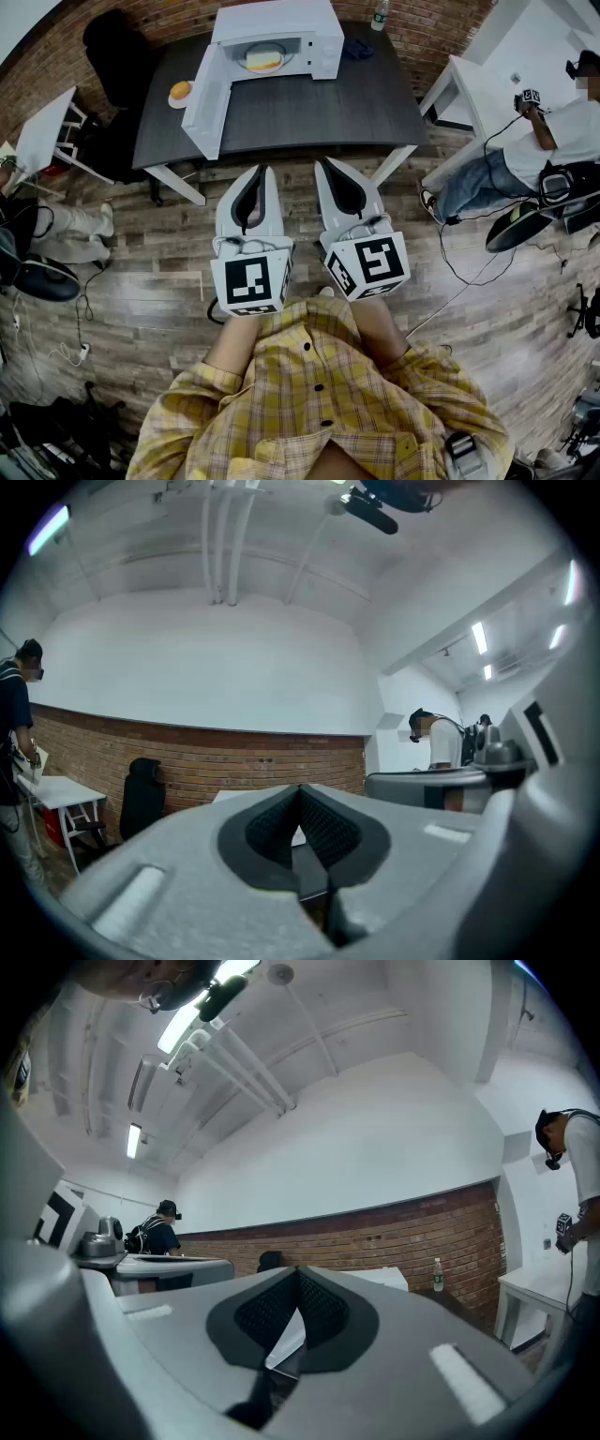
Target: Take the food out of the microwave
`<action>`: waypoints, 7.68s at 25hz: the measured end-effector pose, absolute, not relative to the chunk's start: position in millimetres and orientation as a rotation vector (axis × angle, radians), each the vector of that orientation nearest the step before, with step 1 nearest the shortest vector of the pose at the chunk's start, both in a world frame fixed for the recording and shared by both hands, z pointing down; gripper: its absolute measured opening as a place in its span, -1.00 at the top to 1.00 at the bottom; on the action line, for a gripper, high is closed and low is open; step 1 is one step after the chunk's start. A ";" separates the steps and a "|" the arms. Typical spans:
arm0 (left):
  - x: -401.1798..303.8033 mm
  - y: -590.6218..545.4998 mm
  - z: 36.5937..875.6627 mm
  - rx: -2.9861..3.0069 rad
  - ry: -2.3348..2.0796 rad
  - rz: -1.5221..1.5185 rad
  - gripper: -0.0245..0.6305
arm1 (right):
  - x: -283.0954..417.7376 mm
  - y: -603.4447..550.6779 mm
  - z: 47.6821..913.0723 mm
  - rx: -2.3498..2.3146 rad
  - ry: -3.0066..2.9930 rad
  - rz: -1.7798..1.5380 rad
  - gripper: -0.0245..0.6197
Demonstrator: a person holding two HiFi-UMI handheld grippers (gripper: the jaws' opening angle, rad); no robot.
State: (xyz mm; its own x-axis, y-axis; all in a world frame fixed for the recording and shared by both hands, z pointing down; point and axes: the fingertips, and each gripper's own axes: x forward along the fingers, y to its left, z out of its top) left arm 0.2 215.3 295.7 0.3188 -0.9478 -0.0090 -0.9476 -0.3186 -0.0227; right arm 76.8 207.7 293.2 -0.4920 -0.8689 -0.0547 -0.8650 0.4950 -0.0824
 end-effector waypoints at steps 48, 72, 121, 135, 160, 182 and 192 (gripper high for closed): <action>26.2 126.4 319.6 -2.421 1.983 0.037 0.93 | 95.2 108.5 316.2 -1.328 2.715 -0.142 0.92; -78.7 -100.9 310.7 -2.630 1.807 0.076 0.93 | -9.1 -105.8 315.7 -1.585 2.623 -0.196 0.91; -80.9 -205.8 359.8 -2.564 1.907 -0.048 0.93 | -3.9 -298.7 489.7 -1.102 1.963 -1.283 0.95; -91.0 -206.2 374.1 -2.567 1.946 -0.071 0.93 | -5.6 -330.8 578.8 -1.004 1.589 -1.507 0.86; -82.3 -201.3 389.4 -2.589 1.977 -0.112 0.93 | -5.7 -384.2 681.2 -1.004 1.275 -1.677 0.55; -91.7 -201.3 392.3 -2.541 2.003 -0.095 0.93 | -17.0 -409.5 701.4 -1.102 1.259 -1.714 0.65; -87.9 -199.2 395.1 -2.562 1.965 -0.092 0.93 | -19.1 -412.8 699.2 -1.135 1.291 -1.685 0.90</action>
State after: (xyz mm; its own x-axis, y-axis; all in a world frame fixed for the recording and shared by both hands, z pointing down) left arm -87.9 -199.2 395.1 0.2599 -0.9605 0.0991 -0.9656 -0.2576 0.0358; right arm -19.1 -412.8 699.2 -0.3550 -0.9097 0.2156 0.0284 -0.2410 -0.9701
